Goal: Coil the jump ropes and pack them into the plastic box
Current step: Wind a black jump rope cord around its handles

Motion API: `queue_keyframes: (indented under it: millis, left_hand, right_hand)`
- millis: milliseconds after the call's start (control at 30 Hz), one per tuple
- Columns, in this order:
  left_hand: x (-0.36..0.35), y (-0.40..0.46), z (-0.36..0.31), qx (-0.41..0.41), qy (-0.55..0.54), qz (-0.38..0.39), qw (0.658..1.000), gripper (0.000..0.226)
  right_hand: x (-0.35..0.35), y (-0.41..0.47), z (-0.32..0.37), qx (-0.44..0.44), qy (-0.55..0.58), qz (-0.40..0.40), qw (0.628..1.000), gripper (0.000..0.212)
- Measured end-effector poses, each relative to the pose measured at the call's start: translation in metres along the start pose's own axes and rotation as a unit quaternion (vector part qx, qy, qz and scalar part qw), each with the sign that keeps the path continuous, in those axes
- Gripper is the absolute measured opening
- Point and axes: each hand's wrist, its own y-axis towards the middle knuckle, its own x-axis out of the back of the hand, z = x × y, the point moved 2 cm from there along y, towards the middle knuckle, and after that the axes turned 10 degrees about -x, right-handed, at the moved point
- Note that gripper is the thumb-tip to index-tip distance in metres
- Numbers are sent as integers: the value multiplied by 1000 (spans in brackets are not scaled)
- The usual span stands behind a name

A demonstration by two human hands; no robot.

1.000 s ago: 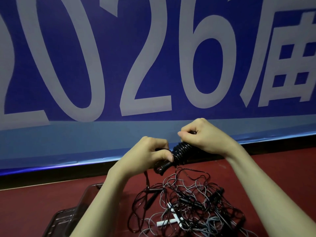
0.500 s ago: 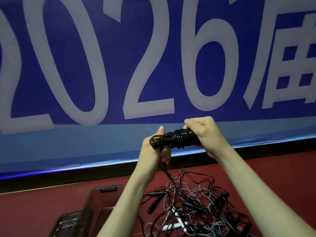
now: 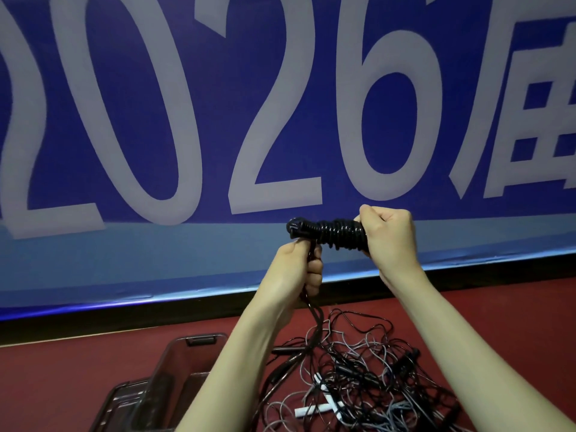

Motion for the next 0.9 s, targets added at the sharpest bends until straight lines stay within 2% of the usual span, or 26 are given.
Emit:
queue_keyframes:
  millis: [100,233,300,367,433,500,600,700,833,900]
  left_hand:
    - [5,-1,0,0,20,12,1000,33]
    - [-4,-4,2,71,-91,47,992,34]
    - [-7,-5,4,80,-97,58,990,33]
    - [-10,-5,7,61,-37,61,996,30]
    - [-14,-7,9,33,69,67,995,24]
    - [-17,-8,11,1,194,78,978,22]
    - [-11,-8,10,-69,382,108,915,26]
    - [-3,-9,3,-119,507,110,847,29]
    - [2,-12,-9,-215,667,99,706,28]
    - [8,-11,-13,-238,681,94,686,29]
  right_hand:
    - [1,-2,1,36,-41,-31,998,43]
    - [8,-1,2,56,-73,-68,993,44]
    - [12,1,3,75,-92,-82,990,44]
    - [14,3,1,95,-115,-92,984,45]
    - [18,6,-3,99,-126,-104,982,46]
    - [22,9,-5,95,-134,-113,980,47]
    - [26,10,-6,119,-157,-121,973,49]
    - [24,5,-5,164,-198,-114,960,51]
    - [21,3,-4,198,-272,-56,940,42]
    - [21,5,-1,187,-305,-2,934,46]
